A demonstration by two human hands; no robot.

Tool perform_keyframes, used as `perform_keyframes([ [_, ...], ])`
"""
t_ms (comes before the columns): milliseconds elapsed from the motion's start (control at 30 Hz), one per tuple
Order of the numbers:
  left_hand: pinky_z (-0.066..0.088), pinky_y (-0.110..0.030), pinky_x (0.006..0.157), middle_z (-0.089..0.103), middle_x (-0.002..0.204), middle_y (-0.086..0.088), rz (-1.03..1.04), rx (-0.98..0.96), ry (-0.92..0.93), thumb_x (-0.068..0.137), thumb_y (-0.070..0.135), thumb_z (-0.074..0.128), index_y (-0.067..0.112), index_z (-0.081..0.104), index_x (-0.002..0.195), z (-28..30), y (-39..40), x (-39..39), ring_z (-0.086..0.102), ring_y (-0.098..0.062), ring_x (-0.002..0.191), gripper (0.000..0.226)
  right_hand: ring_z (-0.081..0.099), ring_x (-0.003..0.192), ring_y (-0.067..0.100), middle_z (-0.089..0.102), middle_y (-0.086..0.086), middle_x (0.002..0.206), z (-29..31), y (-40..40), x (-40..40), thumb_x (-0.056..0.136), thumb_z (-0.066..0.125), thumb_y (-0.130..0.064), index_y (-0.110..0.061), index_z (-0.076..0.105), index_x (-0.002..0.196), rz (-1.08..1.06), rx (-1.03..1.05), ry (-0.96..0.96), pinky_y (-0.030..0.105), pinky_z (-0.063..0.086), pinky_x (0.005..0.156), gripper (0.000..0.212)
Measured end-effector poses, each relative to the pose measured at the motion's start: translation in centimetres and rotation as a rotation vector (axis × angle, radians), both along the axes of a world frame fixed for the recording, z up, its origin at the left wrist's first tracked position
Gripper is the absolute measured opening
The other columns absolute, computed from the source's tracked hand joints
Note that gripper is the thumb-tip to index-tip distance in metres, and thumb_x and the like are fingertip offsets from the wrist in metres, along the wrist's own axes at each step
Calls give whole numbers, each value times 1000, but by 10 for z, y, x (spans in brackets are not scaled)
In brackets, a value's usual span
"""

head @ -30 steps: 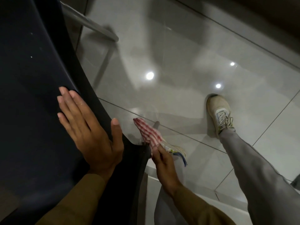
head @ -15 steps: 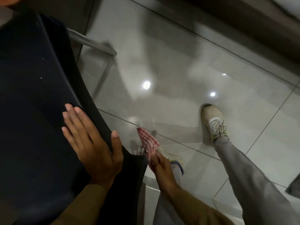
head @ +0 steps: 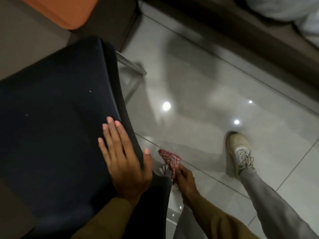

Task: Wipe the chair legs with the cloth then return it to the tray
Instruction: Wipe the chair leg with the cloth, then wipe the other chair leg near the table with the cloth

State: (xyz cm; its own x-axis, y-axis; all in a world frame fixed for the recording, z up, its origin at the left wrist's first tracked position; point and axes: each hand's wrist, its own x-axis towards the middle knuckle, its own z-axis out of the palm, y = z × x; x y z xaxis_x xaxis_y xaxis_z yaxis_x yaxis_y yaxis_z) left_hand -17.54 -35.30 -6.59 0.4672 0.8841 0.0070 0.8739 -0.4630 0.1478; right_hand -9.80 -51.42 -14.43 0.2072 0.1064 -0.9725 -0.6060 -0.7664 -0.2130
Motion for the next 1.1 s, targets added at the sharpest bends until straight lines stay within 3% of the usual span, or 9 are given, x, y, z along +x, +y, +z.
perform_keyframes([
  [133, 9, -56, 141, 7, 185, -15, 20, -47, 46, 107, 55, 31, 3, 11, 173, 5, 0, 2, 10, -34, 172, 86, 73, 108, 40, 78, 24, 114, 48, 1, 10, 110, 53, -18, 0, 76, 118, 148, 69, -32, 56, 58, 103, 30],
  [267, 18, -60, 138, 8, 184, -16, 18, -100, 114, 105, 54, 42, 2, 13, 173, 11, -2, 3, 10, -35, 172, 91, 66, 80, 15, 77, 6, 83, 83, 8, 39, 106, 61, -30, -4, 80, 100, 321, 150, -7, 40, 57, 79, 33],
  [400, 32, -59, 132, 25, 180, -19, 8, -152, 131, 108, 53, 40, 4, 18, 173, 30, 8, 6, 28, -38, 166, 84, 68, 89, 23, 75, 23, 96, 91, 18, 85, 108, 57, -27, 5, 76, 108, 309, 121, 124, 40, 57, 86, 37],
  [467, 42, -59, 124, 42, 167, -19, 9, -137, 92, 109, 49, 40, 5, 29, 171, 40, 33, 10, 45, -41, 151, 77, 76, 94, 25, 80, 21, 105, 93, 33, 103, 109, 55, -24, 0, 78, 108, 211, 107, 90, 40, 62, 90, 34],
  [533, 45, -60, 122, 48, 163, -21, -10, -100, 77, 109, 45, 43, 4, 37, 168, 48, 76, 24, 49, -42, 146, 72, 79, 105, 36, 81, 26, 113, 91, 61, 121, 110, 51, -19, -3, 77, 109, 113, 106, -16, 51, 61, 99, 31],
  [633, 36, -59, 131, 40, 172, -20, -62, -56, 72, 111, 43, 42, 4, 33, 169, 50, 156, 54, 39, -40, 159, 71, 70, 119, 51, 74, 36, 119, 78, 117, 144, 112, 45, -15, 9, 70, 119, 26, 151, -112, 66, 51, 111, 35],
  [800, 9, -52, 141, 16, 183, -15, -47, -173, 43, 112, 57, 24, 6, 11, 174, 35, 266, 99, 12, -29, 172, 81, 64, 129, 48, 68, 34, 132, 45, 214, 179, 113, 43, -18, 9, 63, 131, -110, 152, -187, 62, 48, 116, 39],
  [967, 12, -55, 141, 15, 184, -10, 52, -177, 8, 114, 57, 16, 6, 11, 174, 27, 281, 120, 12, -23, 172, 79, 71, 119, 40, 75, 25, 122, 49, 282, 193, 113, 46, -20, 3, 70, 126, -19, 248, -347, 61, 55, 107, 36],
  [1100, 12, -56, 140, 13, 184, -11, 50, -203, -1, 114, 54, 14, 3, 11, 173, 30, 281, 119, 12, -23, 173, 78, 77, 106, 28, 82, 13, 112, 73, 322, 166, 111, 51, -12, -3, 76, 122, 108, 448, -399, 46, 62, 94, 29],
])
